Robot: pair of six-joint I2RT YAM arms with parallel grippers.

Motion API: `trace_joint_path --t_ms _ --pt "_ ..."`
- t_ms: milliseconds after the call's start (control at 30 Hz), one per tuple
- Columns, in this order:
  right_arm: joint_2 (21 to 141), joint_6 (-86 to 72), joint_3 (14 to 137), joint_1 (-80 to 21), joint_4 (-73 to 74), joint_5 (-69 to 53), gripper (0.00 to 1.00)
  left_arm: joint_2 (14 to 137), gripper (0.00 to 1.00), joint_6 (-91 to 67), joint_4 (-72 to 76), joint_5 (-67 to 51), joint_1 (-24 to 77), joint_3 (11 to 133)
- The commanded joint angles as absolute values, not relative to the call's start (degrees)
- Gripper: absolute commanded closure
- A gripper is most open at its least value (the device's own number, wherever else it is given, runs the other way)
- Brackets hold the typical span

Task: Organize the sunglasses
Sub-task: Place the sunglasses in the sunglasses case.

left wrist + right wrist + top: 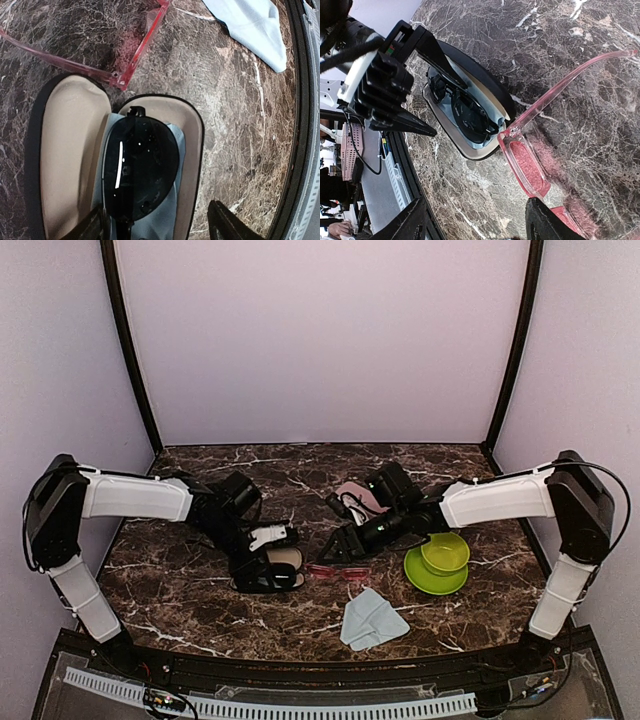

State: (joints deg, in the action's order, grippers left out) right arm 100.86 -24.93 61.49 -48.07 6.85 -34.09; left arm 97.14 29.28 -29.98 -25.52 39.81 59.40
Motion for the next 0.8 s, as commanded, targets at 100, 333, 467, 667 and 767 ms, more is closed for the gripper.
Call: trace_joint_path --t_ms 100,333,467,667,767 --pt "101.0 -25.6 62.1 -48.5 5.1 -34.4 0.32 94.1 0.28 29.3 -29.3 -23.8 42.4 56.9" --pt "101.1 -25.9 62.1 -48.7 4.9 -34.6 0.32 93.1 0.26 29.3 -27.9 -20.2 44.8 56.4" --pt "101.1 -25.9 62.1 -48.7 4.9 -34.6 0.32 92.8 0.25 29.3 -27.2 -18.6 45.6 55.9" --pt "101.1 -26.0 62.1 -48.9 4.9 -34.7 0.33 92.5 0.20 29.2 -26.3 -16.3 46.6 54.9" --pt "101.2 -26.0 62.3 -48.9 4.9 -34.7 0.33 91.6 0.20 29.2 -24.7 -14.5 47.2 54.0"
